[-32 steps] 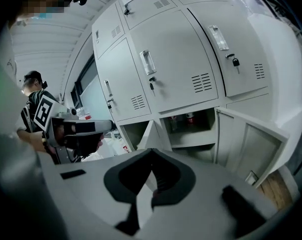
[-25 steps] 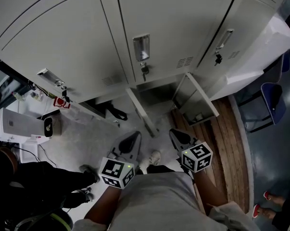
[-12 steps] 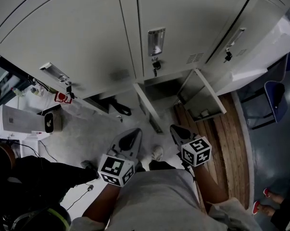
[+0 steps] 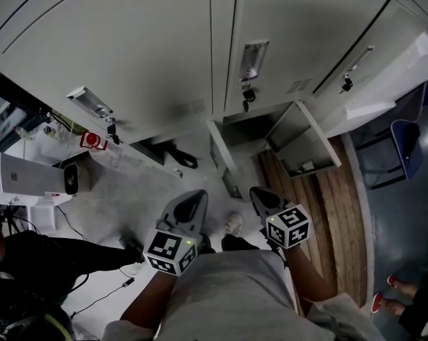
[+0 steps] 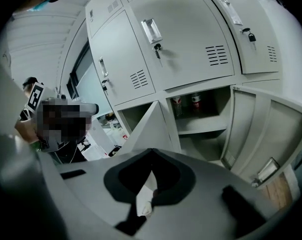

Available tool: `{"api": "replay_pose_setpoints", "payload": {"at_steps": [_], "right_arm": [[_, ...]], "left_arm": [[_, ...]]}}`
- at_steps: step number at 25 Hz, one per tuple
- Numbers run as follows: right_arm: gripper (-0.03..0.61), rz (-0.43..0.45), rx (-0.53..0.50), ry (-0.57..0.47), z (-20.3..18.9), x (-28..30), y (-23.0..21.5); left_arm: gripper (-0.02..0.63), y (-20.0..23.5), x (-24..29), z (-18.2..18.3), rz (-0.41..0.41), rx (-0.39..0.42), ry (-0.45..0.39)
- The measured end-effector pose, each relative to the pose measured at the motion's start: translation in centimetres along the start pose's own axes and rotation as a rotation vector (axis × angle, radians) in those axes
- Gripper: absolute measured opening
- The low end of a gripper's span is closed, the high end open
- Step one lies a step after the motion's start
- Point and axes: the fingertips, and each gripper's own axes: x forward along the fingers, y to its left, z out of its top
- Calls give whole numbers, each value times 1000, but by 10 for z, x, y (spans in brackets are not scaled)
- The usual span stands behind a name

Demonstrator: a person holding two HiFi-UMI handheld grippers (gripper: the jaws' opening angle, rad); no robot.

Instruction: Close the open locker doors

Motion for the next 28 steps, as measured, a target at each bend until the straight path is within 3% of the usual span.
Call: {"api": "replay_pose_setpoints", "payload": {"at_steps": [28], "right_arm": [[28,147,-91,50,31,108,124]], "left_arm": [[14,120,-65,3,90,-47,-35]]}}
